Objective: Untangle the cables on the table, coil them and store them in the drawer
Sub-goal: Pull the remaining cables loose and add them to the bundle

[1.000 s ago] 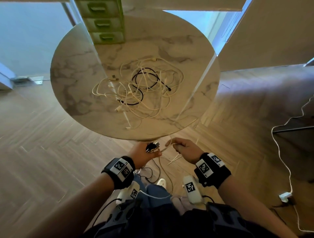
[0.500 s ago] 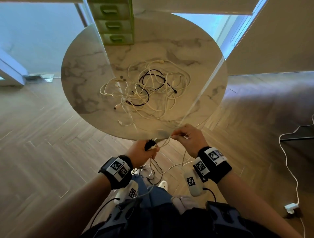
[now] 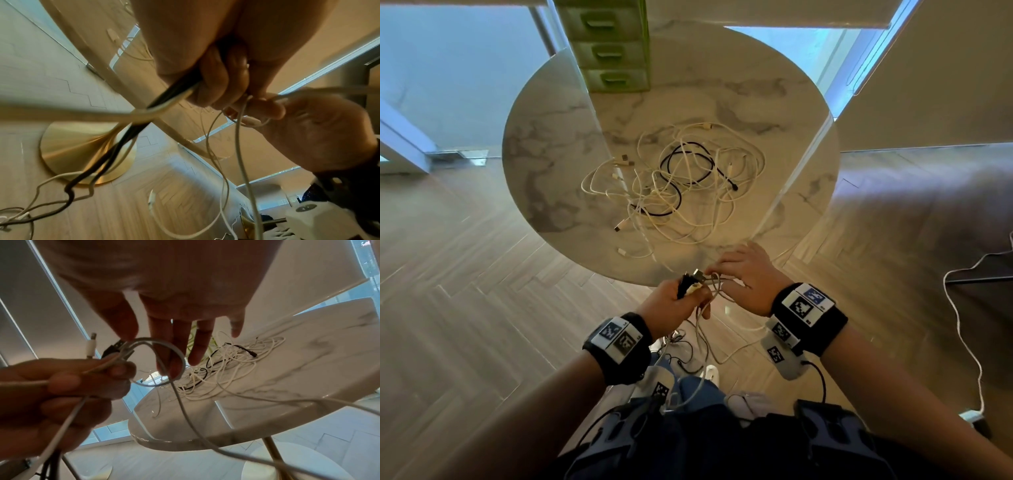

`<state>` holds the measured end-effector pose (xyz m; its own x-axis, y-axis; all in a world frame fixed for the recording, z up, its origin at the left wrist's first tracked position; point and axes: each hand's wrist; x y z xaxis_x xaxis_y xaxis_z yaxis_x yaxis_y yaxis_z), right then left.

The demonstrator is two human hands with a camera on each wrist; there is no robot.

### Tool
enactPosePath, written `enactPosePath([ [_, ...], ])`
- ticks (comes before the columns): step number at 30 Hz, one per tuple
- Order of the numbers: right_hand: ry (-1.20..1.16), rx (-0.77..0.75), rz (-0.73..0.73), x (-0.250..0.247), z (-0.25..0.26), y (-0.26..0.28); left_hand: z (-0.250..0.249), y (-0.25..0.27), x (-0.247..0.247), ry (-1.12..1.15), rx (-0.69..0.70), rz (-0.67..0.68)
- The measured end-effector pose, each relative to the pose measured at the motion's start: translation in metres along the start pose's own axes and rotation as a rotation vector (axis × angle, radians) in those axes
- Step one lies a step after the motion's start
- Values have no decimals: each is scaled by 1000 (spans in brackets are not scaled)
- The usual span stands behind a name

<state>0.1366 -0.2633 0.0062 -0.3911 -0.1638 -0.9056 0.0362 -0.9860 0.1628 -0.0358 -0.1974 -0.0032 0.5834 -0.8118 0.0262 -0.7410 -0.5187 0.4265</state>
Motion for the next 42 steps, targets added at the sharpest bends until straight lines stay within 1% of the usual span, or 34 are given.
enactPosePath([
  [1,56,10,60,0,-2,2,0,-1,0,39,-23,-21],
  [2,82,10,89,1,-3,3,1,-2,-1,84,-42,-49],
  [4,57,34,63,4,-1,6,3,-6,-3,143,-62,-101],
  [6,-12,129,17,6,4,8,2,-9,-3,143,-56,-114],
  [7,-73,198,-32,7,7,9,1,-10,-3,133,-44,-112],
  [9,-248,354,-171,8,14,11,-1,-11,0,119,-27,-116],
  [10,-333,420,-195,8,17,11,1,-13,1,130,-29,-132],
  [11,-391,462,-163,7,18,11,3,-15,1,147,-37,-157],
  [13,-472,496,-30,6,18,10,9,-19,3,156,-63,-194],
  [14,-522,496,-7,8,18,10,11,-20,4,144,-67,-192],
  [15,-571,481,-18,9,17,10,13,-21,5,137,-70,-184],
  [17,-598,453,-75,14,18,10,13,-22,9,141,-59,-204],
  [20,-571,463,-194,21,19,16,12,-30,12,221,-60,-321],
  [22,-621,484,-230,20,20,25,10,-38,7,311,-86,-421],
  [23,-656,471,-232,19,20,31,9,-42,2,365,-100,-458],
  [25,-681,384,-202,21,19,47,7,-49,-9,446,-123,-501],
  [27,-648,253,-140,20,17,62,7,-53,-16,453,-138,-529],
  [28,-670,200,-126,19,16,67,7,-55,-17,444,-137,-540],
  [29,-737,176,-132,18,15,70,6,-55,-17,431,-131,-552],
  [31,-955,197,-192,14,15,72,5,-55,-16,386,-103,-580],
  [33,-1096,271,-302,13,11,68,3,-51,-13,305,-54,-567],
  [35,-1101,362,-387,13,7,62,-2,-42,-9,221,-27,-530],
  [37,-1084,407,-408,12,7,58,-8,-30,-4,202,-57,-478],
  [38,-1092,420,-402,11,8,57,-12,-23,-2,211,-96,-422],
  [42,-1135,462,-404,13,16,55,-25,-1,1,178,-284,-87],
])
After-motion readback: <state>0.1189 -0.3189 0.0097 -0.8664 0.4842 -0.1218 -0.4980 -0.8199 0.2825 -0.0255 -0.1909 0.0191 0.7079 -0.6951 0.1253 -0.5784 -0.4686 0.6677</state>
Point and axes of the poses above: each hand's wrist, its own y-axis away from the middle knuckle, its own x-axis out of the palm, z = x × y, and after that the axes turned 10 degrees about y, right-handed
